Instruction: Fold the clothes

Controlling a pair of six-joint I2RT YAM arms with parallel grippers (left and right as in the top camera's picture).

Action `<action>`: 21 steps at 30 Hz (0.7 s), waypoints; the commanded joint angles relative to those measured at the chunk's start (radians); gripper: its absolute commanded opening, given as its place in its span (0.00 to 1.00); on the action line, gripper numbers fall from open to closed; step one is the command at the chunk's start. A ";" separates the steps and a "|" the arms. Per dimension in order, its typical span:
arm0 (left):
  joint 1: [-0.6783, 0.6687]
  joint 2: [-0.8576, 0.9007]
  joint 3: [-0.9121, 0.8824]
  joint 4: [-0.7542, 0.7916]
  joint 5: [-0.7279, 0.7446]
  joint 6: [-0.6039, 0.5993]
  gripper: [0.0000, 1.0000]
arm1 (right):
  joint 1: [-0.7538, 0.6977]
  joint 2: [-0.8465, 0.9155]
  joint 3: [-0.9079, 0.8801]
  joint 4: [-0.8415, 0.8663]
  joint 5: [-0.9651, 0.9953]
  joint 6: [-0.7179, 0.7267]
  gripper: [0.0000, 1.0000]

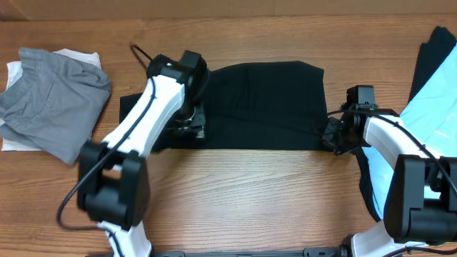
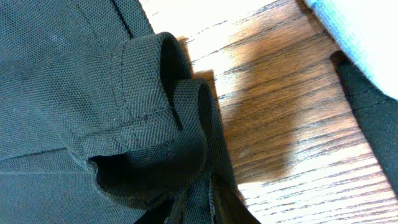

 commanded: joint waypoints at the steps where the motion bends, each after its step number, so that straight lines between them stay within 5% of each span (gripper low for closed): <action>1: -0.001 -0.087 0.031 -0.098 -0.070 -0.068 0.42 | -0.001 0.043 -0.010 0.013 0.003 -0.007 0.17; 7: 0.000 -0.085 -0.078 -0.161 -0.084 -0.085 0.41 | -0.001 0.043 -0.010 0.012 0.003 -0.008 0.17; 16: 0.002 -0.084 -0.274 0.068 -0.182 -0.074 0.41 | -0.001 0.043 -0.010 0.011 0.003 -0.011 0.18; 21: 0.020 -0.084 -0.306 0.200 -0.285 -0.074 0.53 | -0.001 0.043 -0.010 0.010 0.003 -0.011 0.18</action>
